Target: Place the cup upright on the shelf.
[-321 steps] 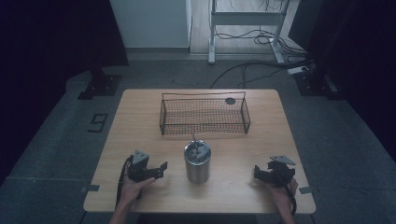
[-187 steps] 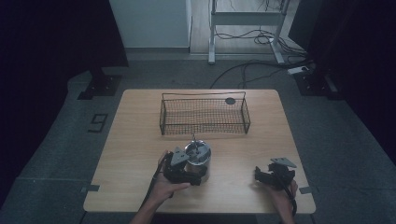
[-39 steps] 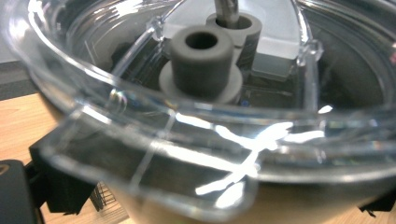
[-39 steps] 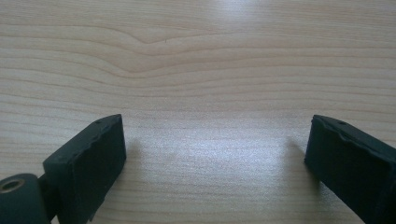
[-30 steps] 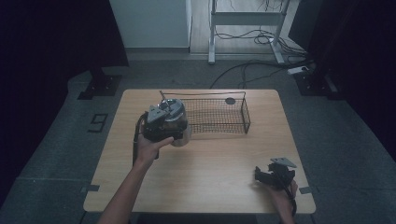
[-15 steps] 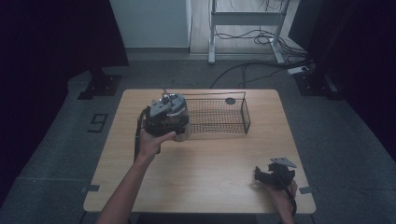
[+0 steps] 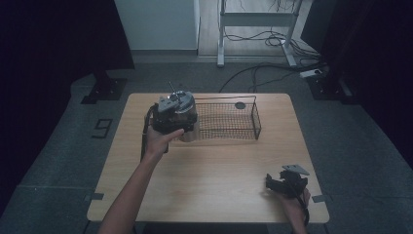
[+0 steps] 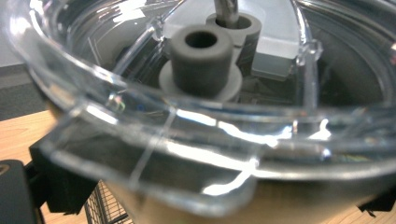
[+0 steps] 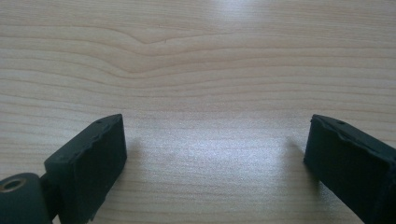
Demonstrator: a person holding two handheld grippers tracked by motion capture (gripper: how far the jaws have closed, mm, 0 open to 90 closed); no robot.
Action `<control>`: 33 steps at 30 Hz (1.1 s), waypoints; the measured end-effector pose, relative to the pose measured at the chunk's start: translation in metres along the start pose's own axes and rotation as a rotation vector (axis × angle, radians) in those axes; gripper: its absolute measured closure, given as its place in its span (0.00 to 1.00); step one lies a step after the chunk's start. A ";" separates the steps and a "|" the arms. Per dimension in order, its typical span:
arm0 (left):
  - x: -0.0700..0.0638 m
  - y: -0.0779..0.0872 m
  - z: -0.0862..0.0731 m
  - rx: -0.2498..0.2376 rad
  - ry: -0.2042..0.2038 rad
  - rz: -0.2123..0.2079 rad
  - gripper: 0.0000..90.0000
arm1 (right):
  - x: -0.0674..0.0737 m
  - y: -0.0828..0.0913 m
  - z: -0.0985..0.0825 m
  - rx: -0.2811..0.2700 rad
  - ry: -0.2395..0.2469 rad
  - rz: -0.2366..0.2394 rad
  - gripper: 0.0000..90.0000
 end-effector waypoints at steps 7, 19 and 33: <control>0.003 -0.006 0.002 0.000 0.009 0.005 0.05 | -0.001 -0.001 0.001 0.002 -0.013 -0.014 0.06; 0.006 -0.026 0.010 0.005 0.010 0.012 0.05 | -0.001 -0.001 0.001 0.001 -0.013 -0.016 0.06; 0.012 -0.047 0.029 0.003 0.011 0.034 0.05 | -0.001 -0.001 0.001 0.002 -0.012 -0.015 0.06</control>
Point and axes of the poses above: each handheld gripper's, and its own axes: y roughly backward along the jaws, z roughly out of its top, x roughly to its left, the point moved 7 cm from there along -y, roughly forward along the jaws, and after that the axes turned 6 degrees about y, right-handed, at the moved point
